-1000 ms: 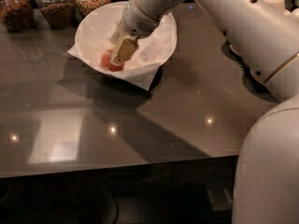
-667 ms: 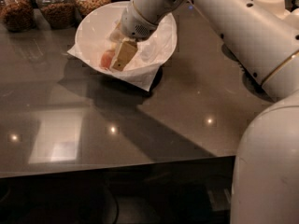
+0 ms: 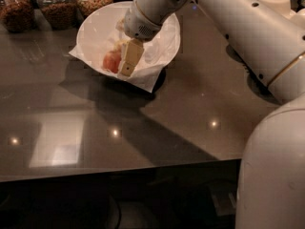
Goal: Pick apple from white bowl
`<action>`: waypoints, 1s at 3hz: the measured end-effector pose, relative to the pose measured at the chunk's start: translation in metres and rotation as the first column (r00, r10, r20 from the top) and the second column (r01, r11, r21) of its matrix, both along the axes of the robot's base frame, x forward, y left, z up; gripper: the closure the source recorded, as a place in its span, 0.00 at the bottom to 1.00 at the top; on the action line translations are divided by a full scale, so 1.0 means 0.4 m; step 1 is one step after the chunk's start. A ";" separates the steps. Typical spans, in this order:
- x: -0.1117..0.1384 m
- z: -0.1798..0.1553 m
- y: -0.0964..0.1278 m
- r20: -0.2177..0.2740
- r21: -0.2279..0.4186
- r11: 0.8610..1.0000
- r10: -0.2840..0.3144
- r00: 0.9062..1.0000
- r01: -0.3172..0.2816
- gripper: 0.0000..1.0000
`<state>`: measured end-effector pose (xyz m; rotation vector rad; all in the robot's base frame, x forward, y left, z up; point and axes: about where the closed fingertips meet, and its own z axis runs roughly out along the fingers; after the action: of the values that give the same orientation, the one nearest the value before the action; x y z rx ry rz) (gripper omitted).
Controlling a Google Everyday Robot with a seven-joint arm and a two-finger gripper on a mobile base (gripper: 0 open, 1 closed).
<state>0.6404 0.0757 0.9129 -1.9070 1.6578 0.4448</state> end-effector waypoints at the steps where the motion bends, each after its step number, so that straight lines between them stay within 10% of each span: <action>1: 0.006 0.012 -0.011 0.018 -0.015 1.000 -0.005 1.000 0.006 0.17; 2: 0.017 0.078 -0.028 0.032 -0.047 0.999 -0.018 0.999 0.020 0.40; 3: 0.020 0.088 -0.029 0.032 -0.050 0.999 -0.020 0.999 0.021 0.40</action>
Offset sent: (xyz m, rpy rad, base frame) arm 0.0075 -0.0169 0.0300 -0.0445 -0.0481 -0.0242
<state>0.6483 0.0640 0.9482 -1.9217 1.6817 0.3662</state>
